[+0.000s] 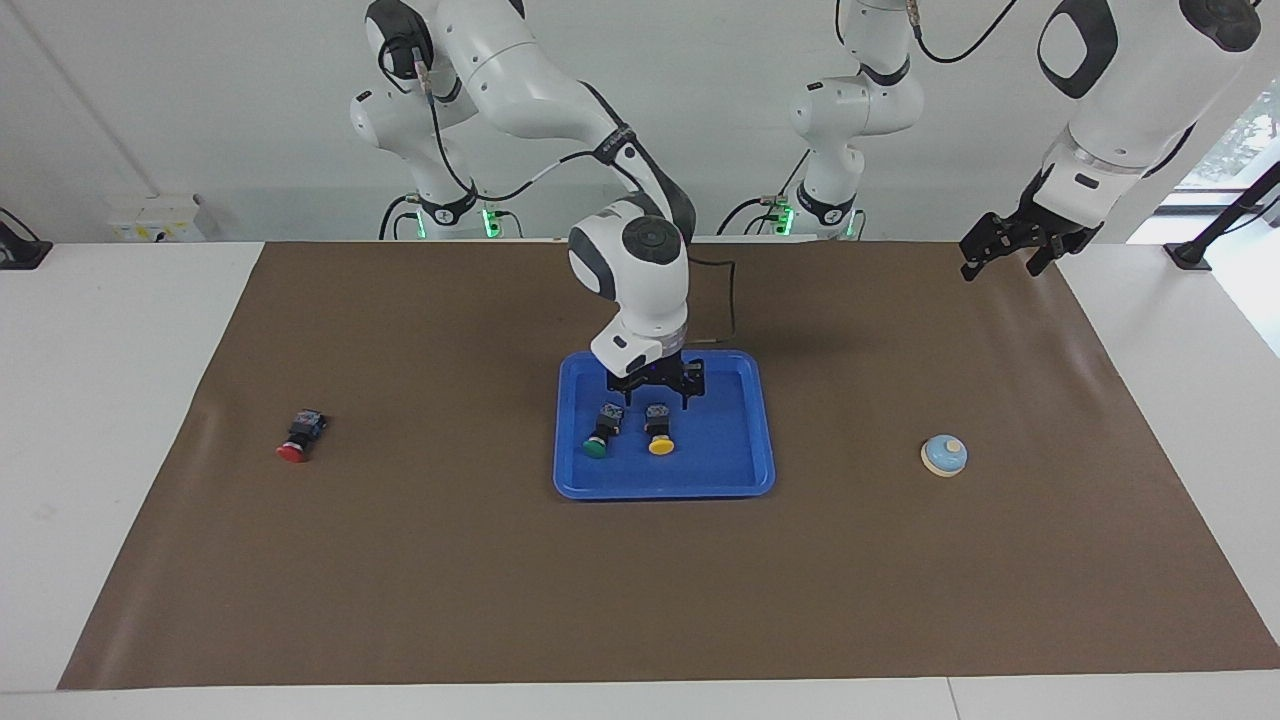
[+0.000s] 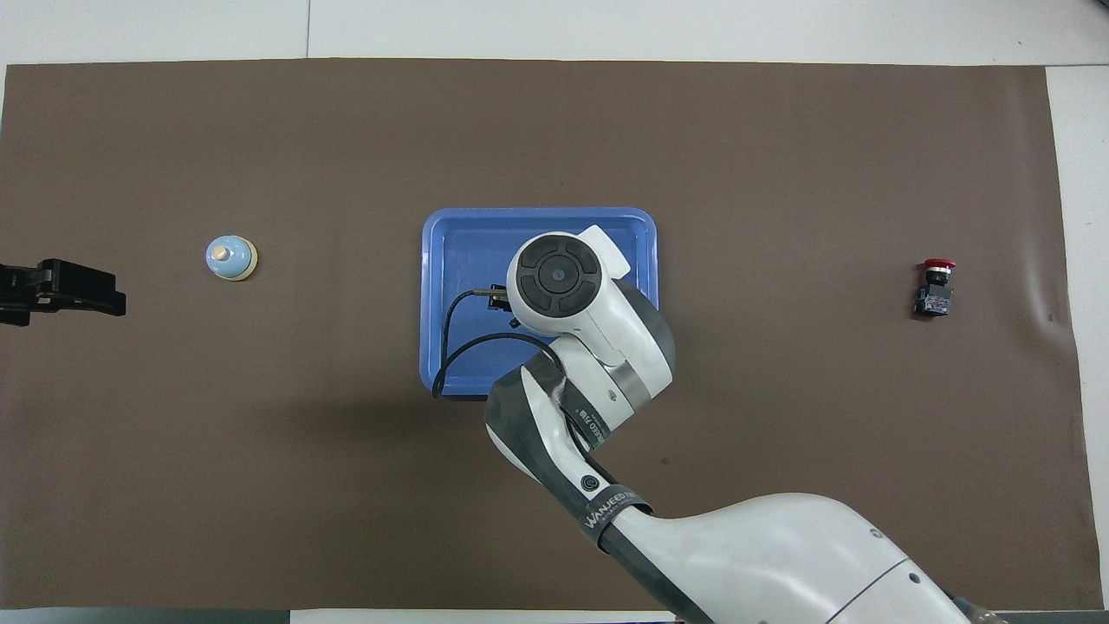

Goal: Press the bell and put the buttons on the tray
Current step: 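Release the yellow button and move the right gripper to the red button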

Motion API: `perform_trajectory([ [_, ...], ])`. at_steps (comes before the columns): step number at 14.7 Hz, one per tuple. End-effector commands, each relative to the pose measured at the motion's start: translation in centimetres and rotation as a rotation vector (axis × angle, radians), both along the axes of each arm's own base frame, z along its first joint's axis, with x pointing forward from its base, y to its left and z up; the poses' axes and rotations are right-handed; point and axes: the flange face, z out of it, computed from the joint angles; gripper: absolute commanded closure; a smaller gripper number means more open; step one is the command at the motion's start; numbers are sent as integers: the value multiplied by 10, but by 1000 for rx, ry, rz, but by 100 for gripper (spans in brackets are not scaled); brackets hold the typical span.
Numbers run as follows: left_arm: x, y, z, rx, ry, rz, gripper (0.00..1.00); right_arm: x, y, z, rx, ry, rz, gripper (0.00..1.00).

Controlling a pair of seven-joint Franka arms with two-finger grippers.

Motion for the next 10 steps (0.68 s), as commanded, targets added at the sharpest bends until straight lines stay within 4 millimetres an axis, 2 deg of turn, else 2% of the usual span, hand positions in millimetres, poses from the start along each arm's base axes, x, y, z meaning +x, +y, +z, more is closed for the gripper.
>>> perform_trajectory([
  [1, -2, 1, 6, -3, -3, 10, 0, 21, -25, 37, 0, 6, -62, 0],
  [5, -2, 1, 6, -3, -3, 10, 0, 46, -108, 86, -25, 14, -113, 0],
  [8, -2, 1, 6, -3, -3, 10, 0, 60, -189, 108, -55, 57, -119, 0],
  [10, -2, 1, 6, -3, -3, 10, 0, 70, -248, 113, -67, 91, -111, 0],
])
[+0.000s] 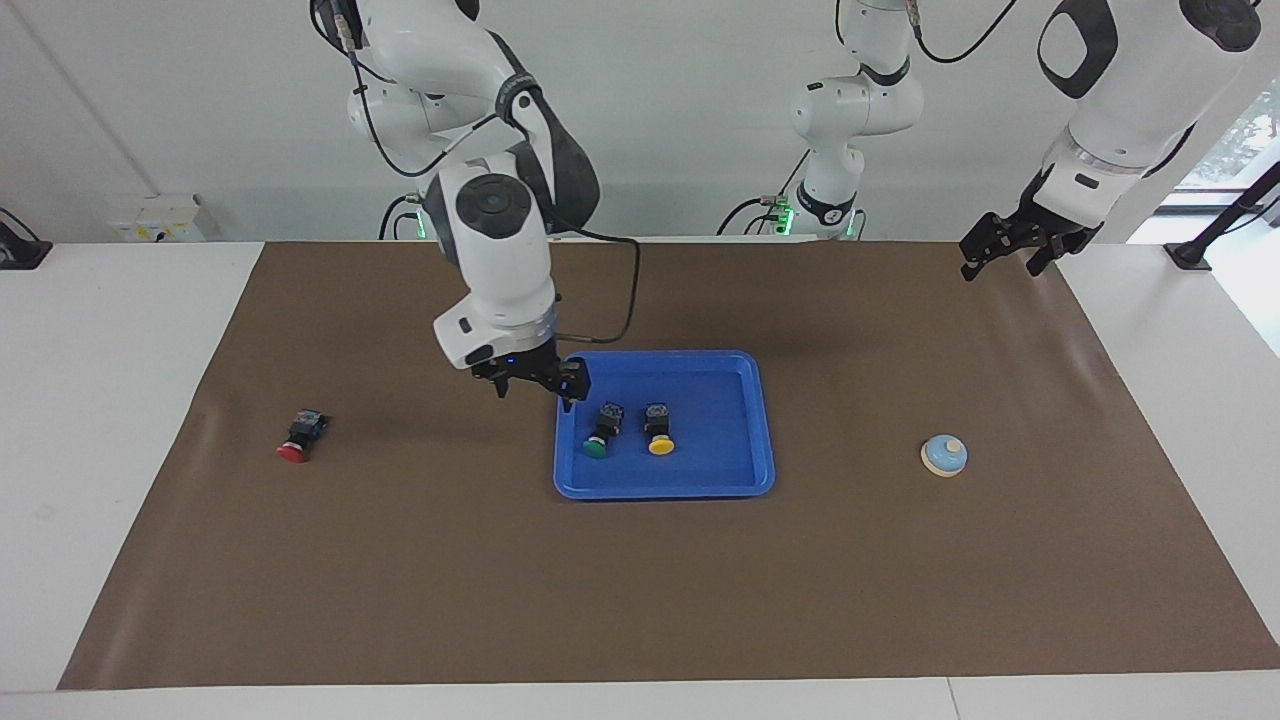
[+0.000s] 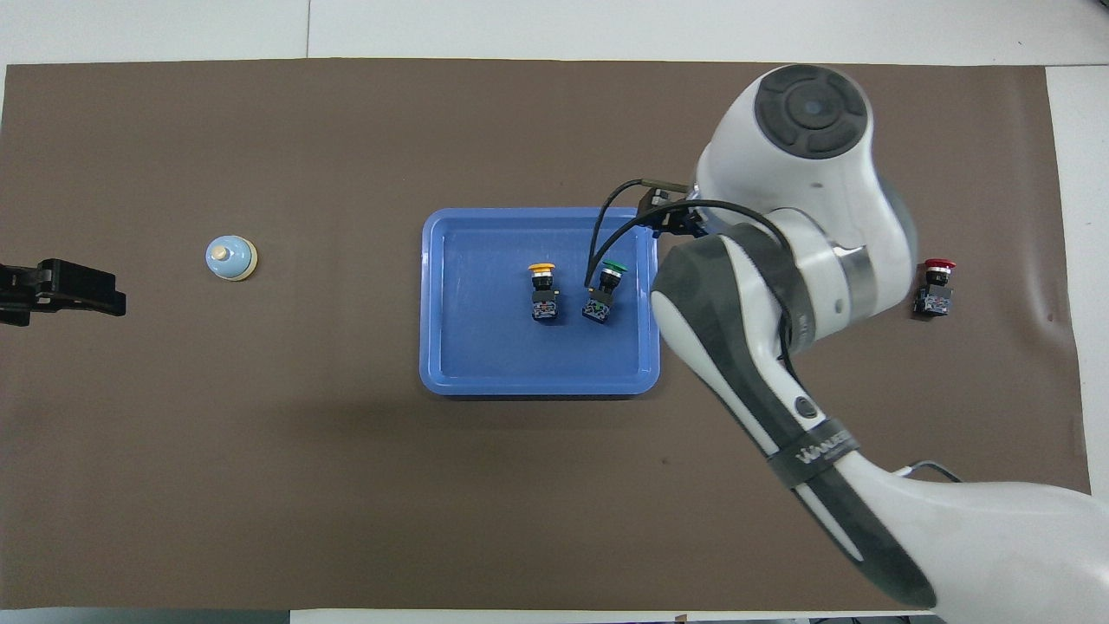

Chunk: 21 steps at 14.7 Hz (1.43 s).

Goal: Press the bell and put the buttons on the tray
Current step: 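Release the yellow button and move the right gripper to the red button, then grasp the red-capped button with the right gripper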

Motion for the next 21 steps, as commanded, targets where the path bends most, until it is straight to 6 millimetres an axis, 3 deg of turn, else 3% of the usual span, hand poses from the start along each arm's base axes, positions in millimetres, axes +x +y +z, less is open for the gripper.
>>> perform_trajectory([
  [1, -2, 1, 6, -3, -3, 9, 0, 7, -81, 4, -8, 43, 18, 0],
  [5, -2, 1, 6, -3, -3, 10, 0, 5, -193, -14, -41, 83, 71, 0],
  [7, -2, 1, 6, -2, -3, 10, 0, -10, -241, -35, -47, 68, 90, 0],
  [9, -2, 1, 6, -3, -3, 10, 0, -31, -276, -60, -48, 34, 90, 0],
  [14, -2, 1, 6, -3, -3, 10, 0, -65, -327, -109, -55, -53, 86, 0],
  [18, -2, 1, 6, -3, -3, 10, 0, -75, -341, -143, -61, -100, 83, 0],
  [21, -2, 1, 6, -3, -3, 10, 0, -73, -339, -152, -58, -97, 83, 0],
])
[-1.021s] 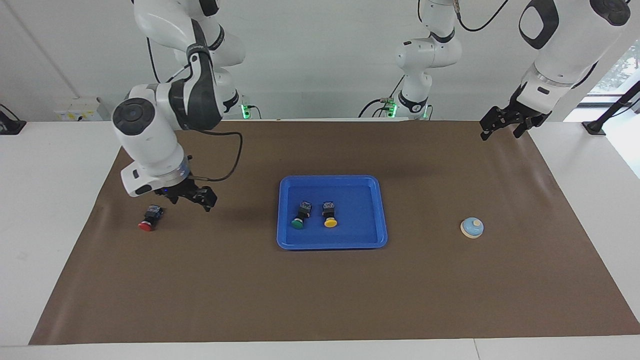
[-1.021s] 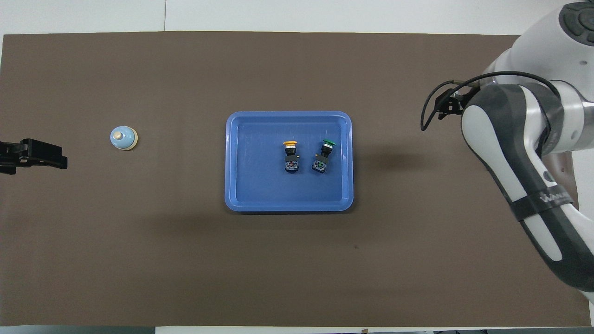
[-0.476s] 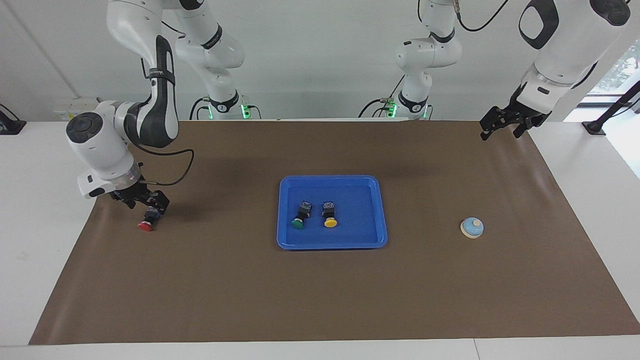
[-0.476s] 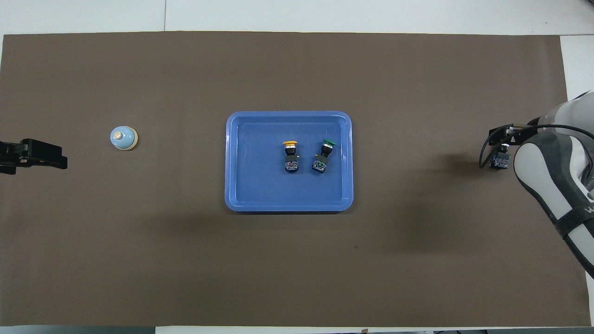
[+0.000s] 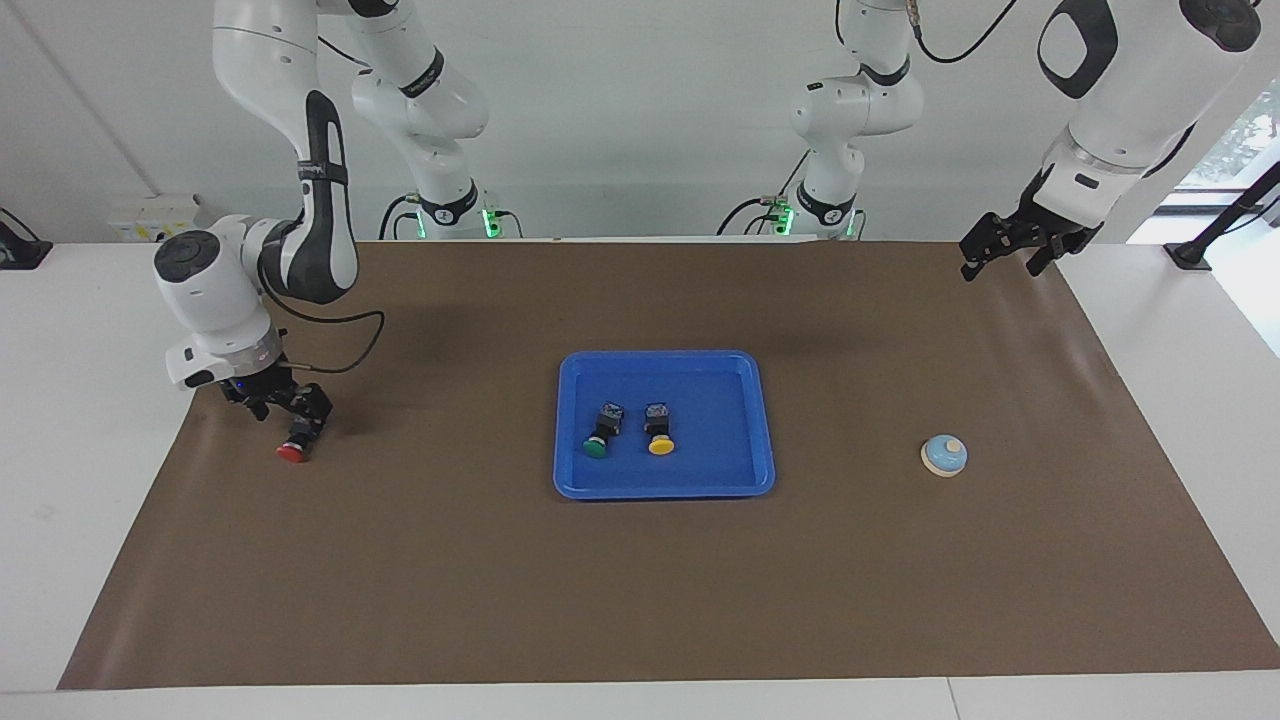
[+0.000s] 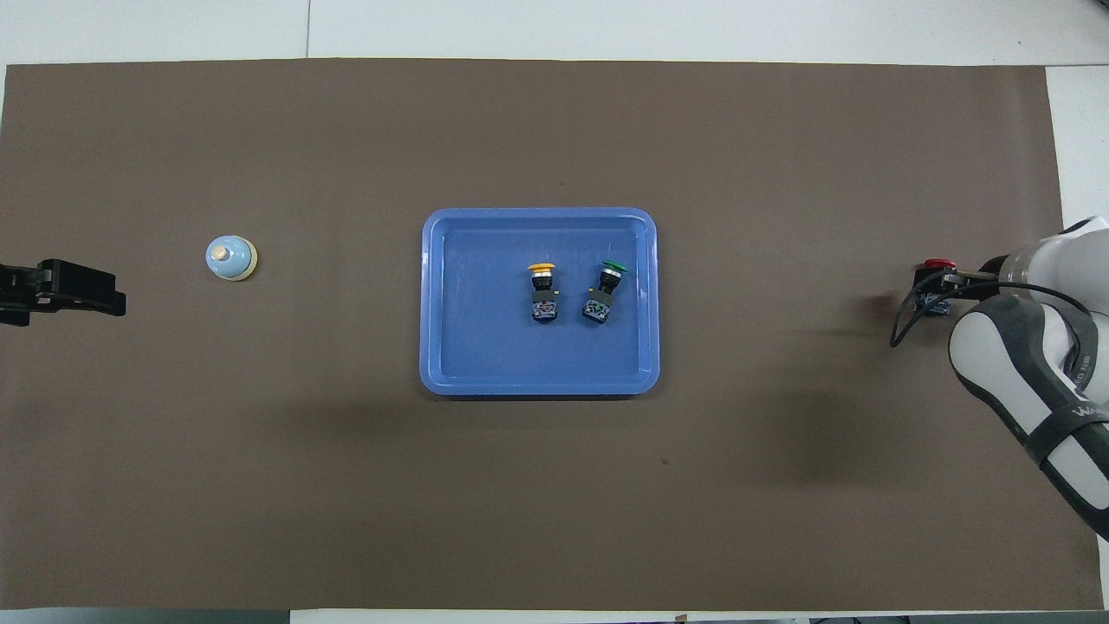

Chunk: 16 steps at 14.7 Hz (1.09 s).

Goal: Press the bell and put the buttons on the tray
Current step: 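Grasp the red-capped button with the right gripper, then carry the red button with the right gripper into the tray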

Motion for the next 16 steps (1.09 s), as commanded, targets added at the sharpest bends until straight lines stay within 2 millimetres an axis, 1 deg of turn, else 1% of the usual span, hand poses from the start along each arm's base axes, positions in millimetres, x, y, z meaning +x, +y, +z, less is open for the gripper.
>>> perform_trajectory([
  [1, -2, 1, 6, -3, -3, 10, 0, -1, 0, -7, -9, -12, 26, 0],
  [3, -2, 1, 6, -2, -3, 10, 0, -1, 1, -10, -8, -9, 29, 1],
  [4, -2, 1, 6, -3, -3, 10, 0, -3, 0, -17, -4, 4, 27, 5],
  [5, -2, 1, 6, -3, -3, 10, 0, -4, 0, -20, -2, 9, 27, 16],
  [6, -2, 1, 6, -3, -3, 10, 0, -3, 1, -20, -4, 3, 31, 32],
  [7, -2, 1, 6, -3, -3, 10, 0, -4, 0, -20, -4, 3, 35, 50],
  [8, -2, 1, 6, -3, -3, 10, 0, -3, 1, -20, -5, 4, 46, 69],
  [9, -2, 1, 6, -3, -3, 10, 0, -3, 2, -20, -6, 6, 59, 92],
  [10, -2, 1, 6, -3, -3, 10, 0, -2, 5, -19, -6, 6, 69, 100],
  [11, -2, 1, 6, -3, -3, 10, 0, 0, 8, -17, -6, 8, 73, 100],
  [13, -2, 1, 6, -3, -3, 10, 0, 7, 16, -6, -6, 8, 88, 100],
  [14, -2, 1, 6, -3, -3, 10, 0, 14, 31, 2, -4, 24, 109, 100],
  [16, -2, 1, 6, -3, -3, 10, 0, 34, 61, 31, 1, 49, 128, 100],
])
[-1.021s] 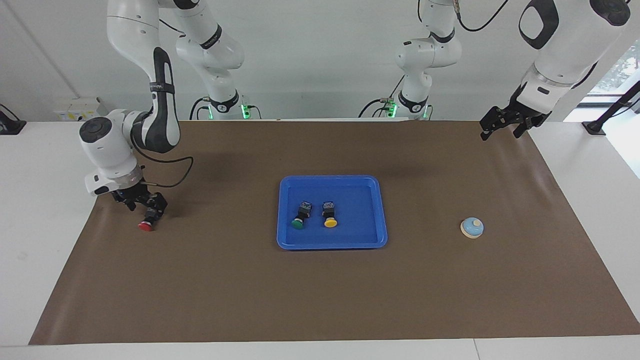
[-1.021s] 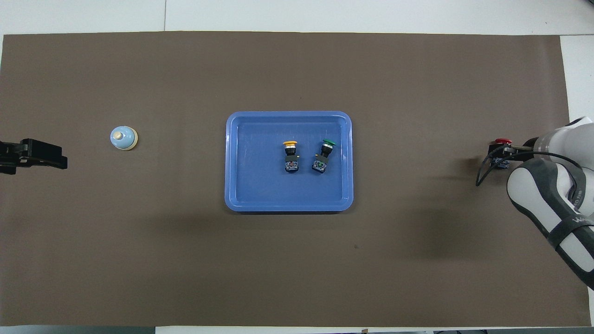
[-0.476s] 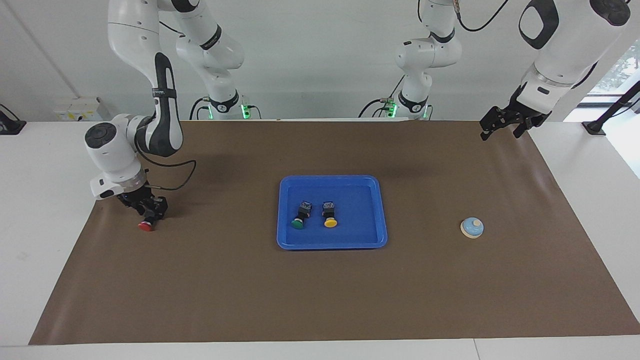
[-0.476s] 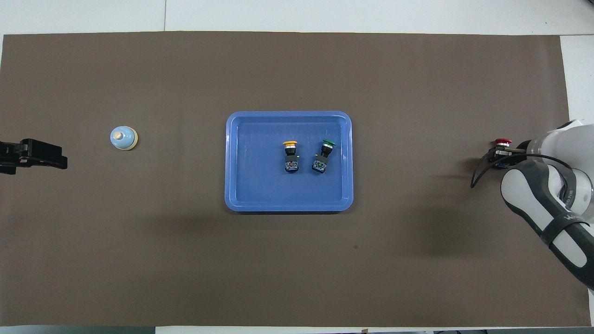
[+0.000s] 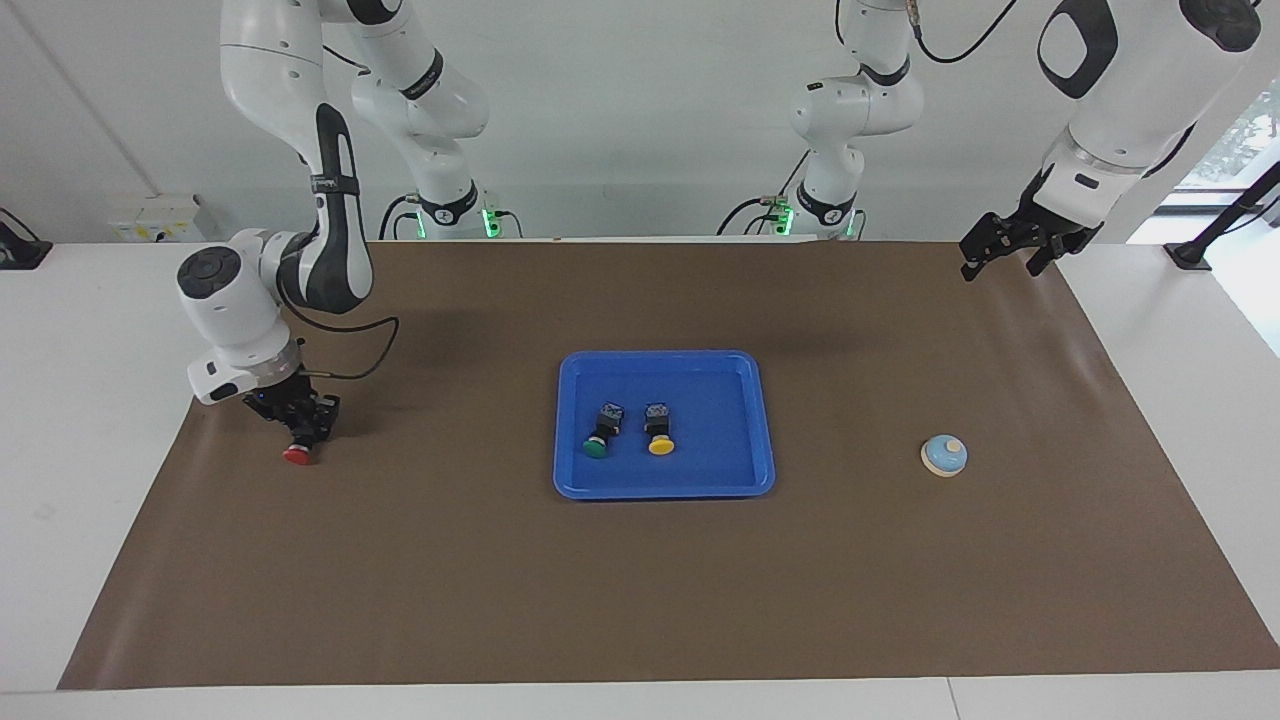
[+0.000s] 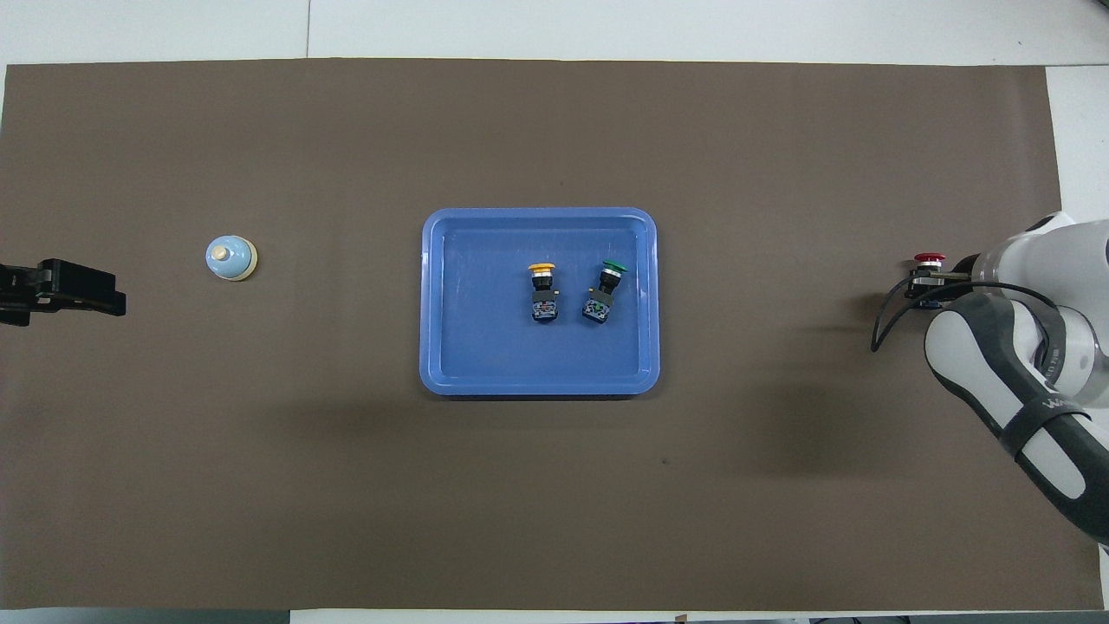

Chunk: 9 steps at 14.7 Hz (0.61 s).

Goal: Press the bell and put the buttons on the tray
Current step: 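Carry the red button with the right gripper into the tray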

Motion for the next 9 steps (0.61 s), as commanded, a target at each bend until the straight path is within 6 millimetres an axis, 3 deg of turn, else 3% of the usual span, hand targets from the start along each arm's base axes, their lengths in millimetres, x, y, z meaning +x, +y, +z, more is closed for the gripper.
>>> perform_trajectory([
  [1, -2, 1, 6, -3, -3, 10, 0, 29, 44, 49, -6, 30, 22, 100],
  [3, -2, 1, 6, -3, -3, 10, 0, 42, 97, 76, -6, 60, 19, 100],
  [5, -2, 1, 6, -3, -3, 10, 0, 52, 164, 101, -10, 77, -4, 100],
  [9, -2, 1, 6, -3, -3, 10, 0, 50, 289, 137, 26, 65, -13, 100],
])
